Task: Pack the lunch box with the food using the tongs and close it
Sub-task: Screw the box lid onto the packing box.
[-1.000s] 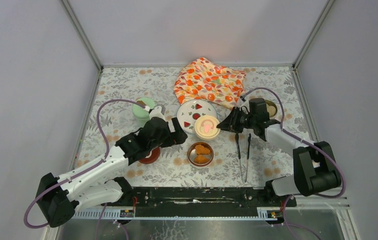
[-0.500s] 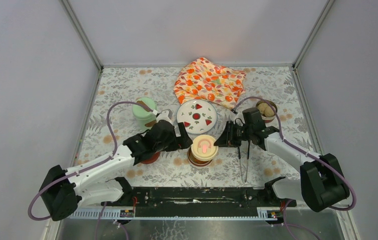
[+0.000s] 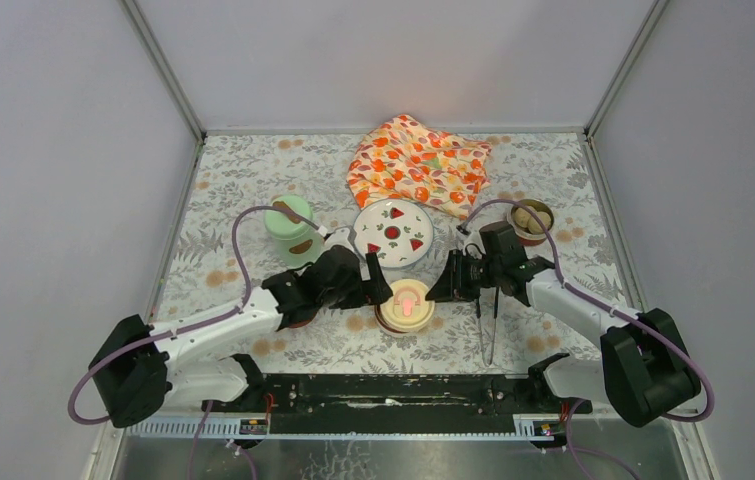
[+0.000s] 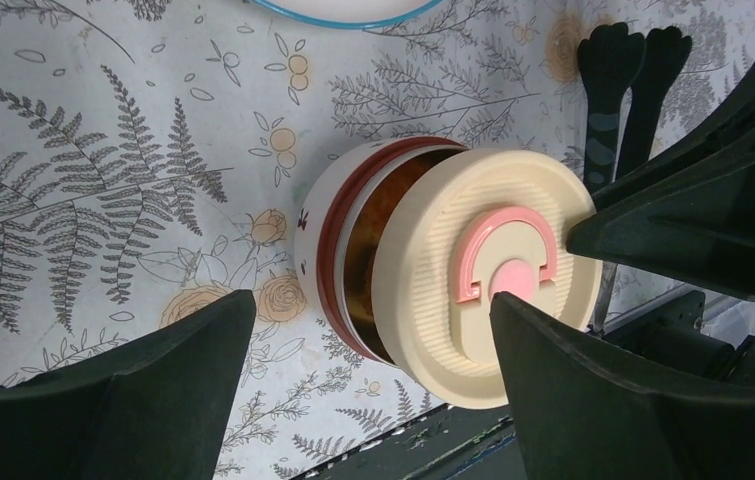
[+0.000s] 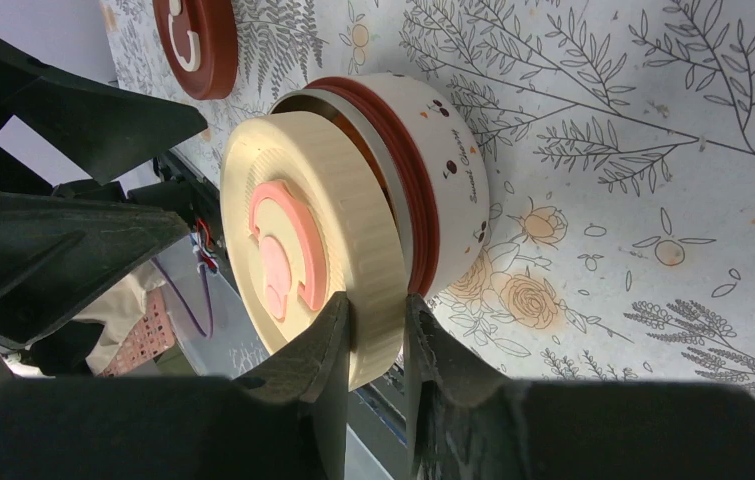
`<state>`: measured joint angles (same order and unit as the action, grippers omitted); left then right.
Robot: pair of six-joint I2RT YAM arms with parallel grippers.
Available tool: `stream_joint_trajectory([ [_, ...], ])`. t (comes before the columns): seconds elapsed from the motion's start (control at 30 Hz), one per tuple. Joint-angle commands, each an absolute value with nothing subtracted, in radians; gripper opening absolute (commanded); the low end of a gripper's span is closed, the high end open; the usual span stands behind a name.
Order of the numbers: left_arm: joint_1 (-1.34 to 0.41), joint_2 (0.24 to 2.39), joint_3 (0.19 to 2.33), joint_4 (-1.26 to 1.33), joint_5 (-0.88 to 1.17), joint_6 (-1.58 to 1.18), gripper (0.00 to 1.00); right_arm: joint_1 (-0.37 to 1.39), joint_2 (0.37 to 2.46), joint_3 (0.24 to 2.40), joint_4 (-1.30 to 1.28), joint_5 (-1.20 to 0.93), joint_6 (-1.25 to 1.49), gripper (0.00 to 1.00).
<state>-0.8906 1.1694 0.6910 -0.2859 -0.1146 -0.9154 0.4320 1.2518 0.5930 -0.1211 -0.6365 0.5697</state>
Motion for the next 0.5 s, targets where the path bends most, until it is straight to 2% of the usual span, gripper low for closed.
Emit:
stream_joint_trajectory([
  [0.0, -0.904, 1.192, 0.675, -0.206, -0.108, -0.94, 0.95, 0.449, 1.24, 0.592, -0.072, -0.633, 0.568, 0.08],
  [0.47, -0.916, 1.237, 0.657, -0.171, -0.113, -0.959, 0.89, 0.473, 1.261, 0.571, -0.022, -0.613, 0.584, 0.08],
])
